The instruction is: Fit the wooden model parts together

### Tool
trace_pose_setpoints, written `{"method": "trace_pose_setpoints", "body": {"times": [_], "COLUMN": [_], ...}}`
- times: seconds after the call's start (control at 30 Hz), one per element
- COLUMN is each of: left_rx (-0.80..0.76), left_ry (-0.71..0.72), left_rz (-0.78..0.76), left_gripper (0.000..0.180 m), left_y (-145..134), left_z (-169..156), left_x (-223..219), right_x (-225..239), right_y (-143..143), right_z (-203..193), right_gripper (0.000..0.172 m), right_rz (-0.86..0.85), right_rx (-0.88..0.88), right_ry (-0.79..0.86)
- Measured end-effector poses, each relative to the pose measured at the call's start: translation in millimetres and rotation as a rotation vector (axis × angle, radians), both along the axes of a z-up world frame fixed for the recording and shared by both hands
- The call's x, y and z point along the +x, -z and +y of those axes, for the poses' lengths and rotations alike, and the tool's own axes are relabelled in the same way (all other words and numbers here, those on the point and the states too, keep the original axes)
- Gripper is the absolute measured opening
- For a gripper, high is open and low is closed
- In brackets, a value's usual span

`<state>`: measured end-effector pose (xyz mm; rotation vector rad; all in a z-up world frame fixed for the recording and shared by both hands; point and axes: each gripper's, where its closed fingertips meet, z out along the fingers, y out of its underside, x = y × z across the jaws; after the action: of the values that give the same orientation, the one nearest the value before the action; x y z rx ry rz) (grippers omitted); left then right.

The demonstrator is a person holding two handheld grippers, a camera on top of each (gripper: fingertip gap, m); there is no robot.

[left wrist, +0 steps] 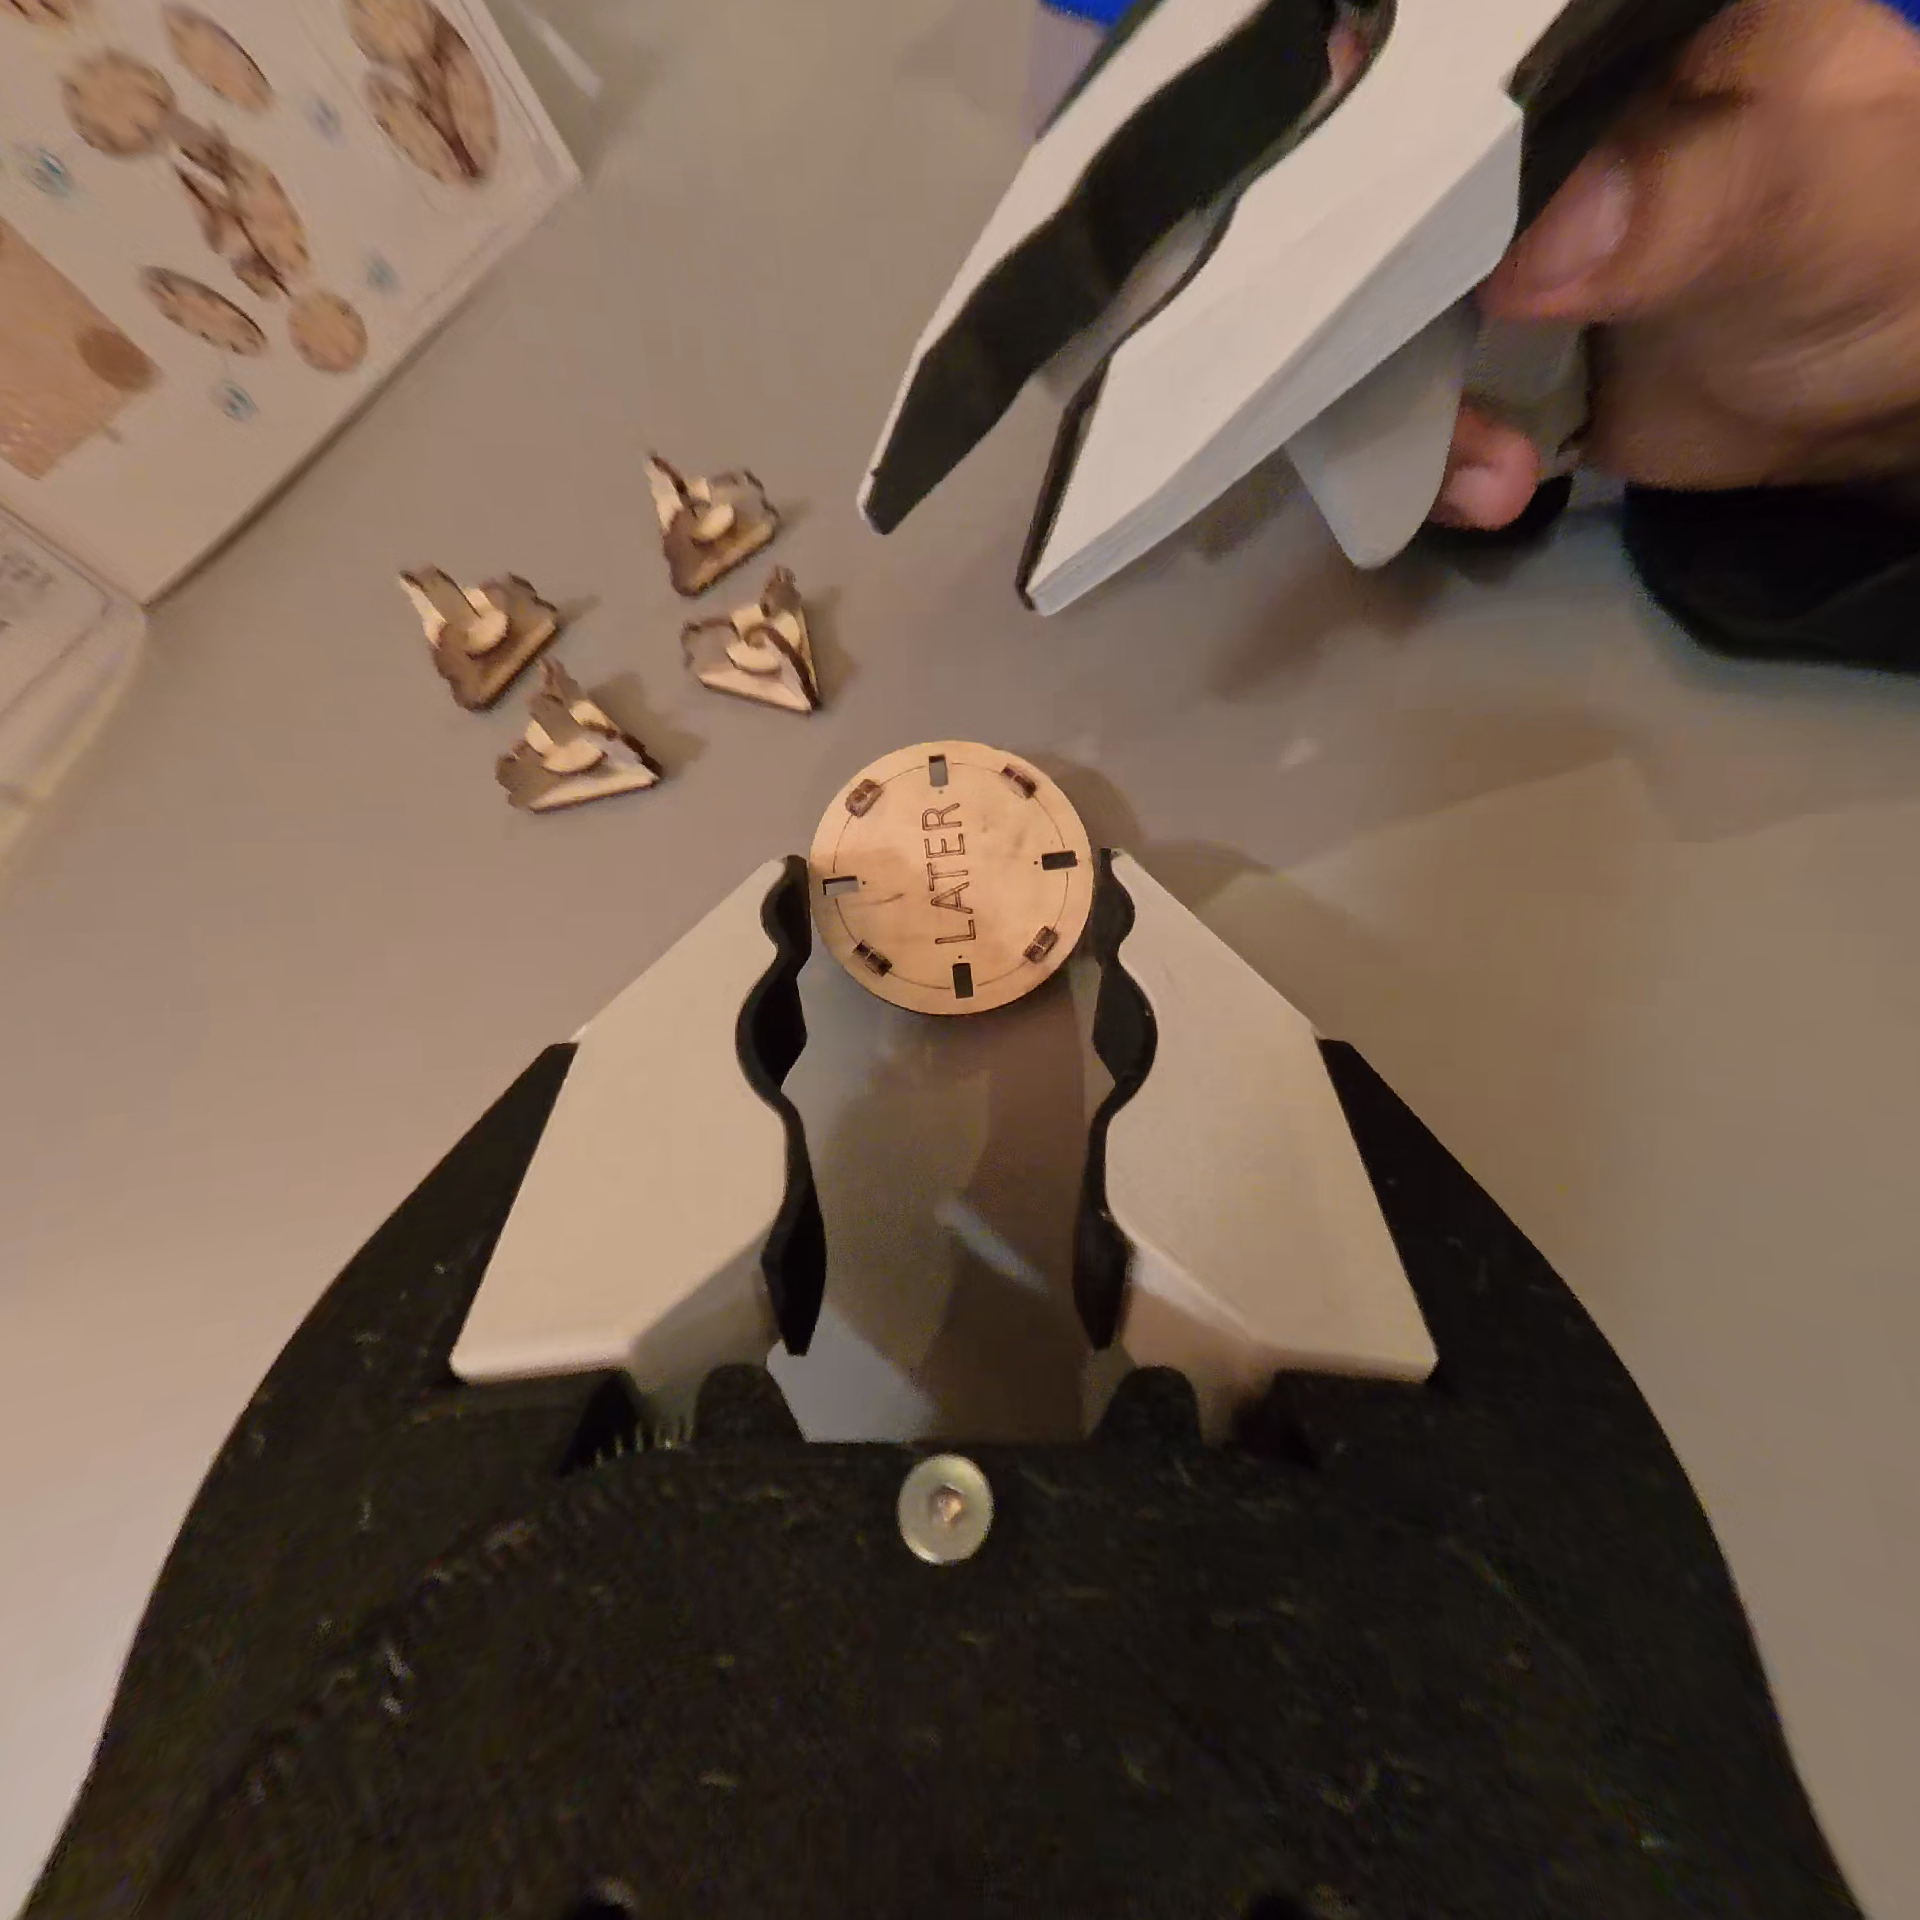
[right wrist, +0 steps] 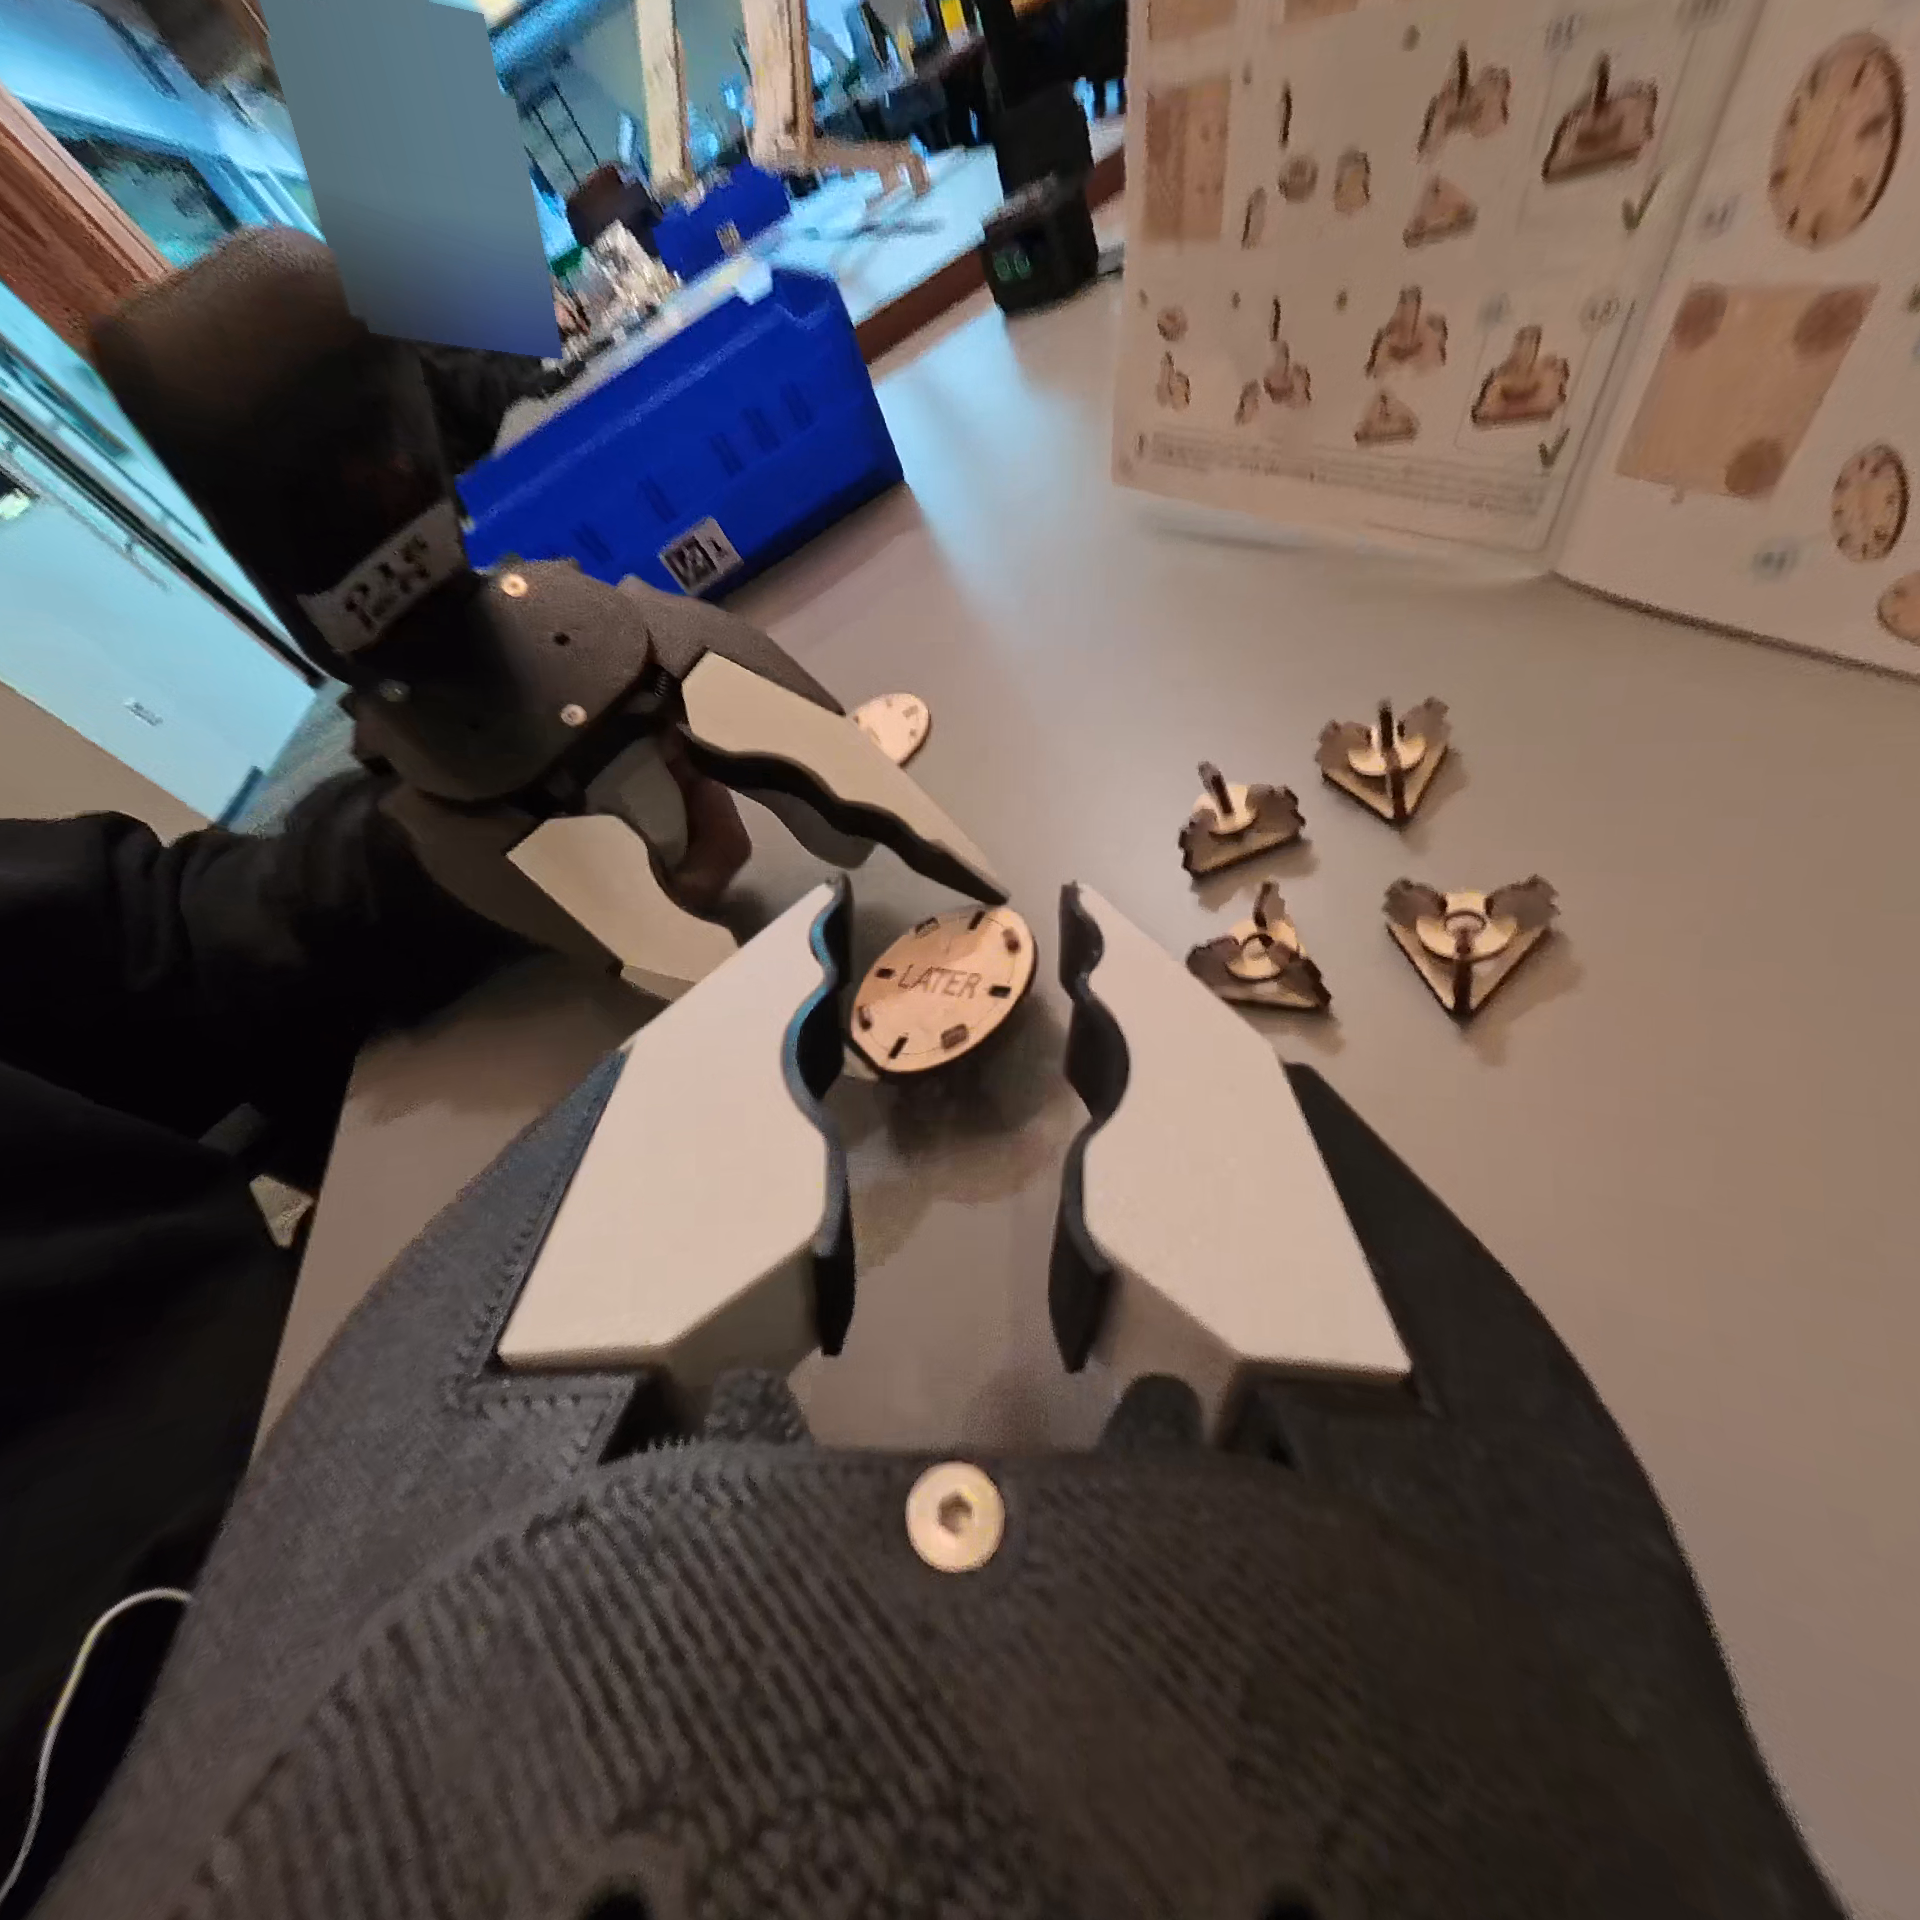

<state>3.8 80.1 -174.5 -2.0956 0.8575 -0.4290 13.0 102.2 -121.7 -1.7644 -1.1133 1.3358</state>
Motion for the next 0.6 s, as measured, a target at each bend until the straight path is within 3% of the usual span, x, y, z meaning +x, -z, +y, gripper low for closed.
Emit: {"method": "trace_pose_setpoints", "body": {"times": [0.23,0.6], "left_rx": [0.212,0.281], "left_ry": [-0.005,0.007], "left_rz": [-0.146,-0.212], "left_gripper": [0.055,0.056], "left_y": [-45,-56], "left_z": [5,3], "left_x": [3,8], "right_x": [6,2], "right_y": [-30,-26], "right_z": [-1,-12], "right_gripper": [0.040,0.041], "right_rz": [0.135,0.131], "right_rx": [-0.023,-0.186], "right_ry": [0.016,-0.031]}}
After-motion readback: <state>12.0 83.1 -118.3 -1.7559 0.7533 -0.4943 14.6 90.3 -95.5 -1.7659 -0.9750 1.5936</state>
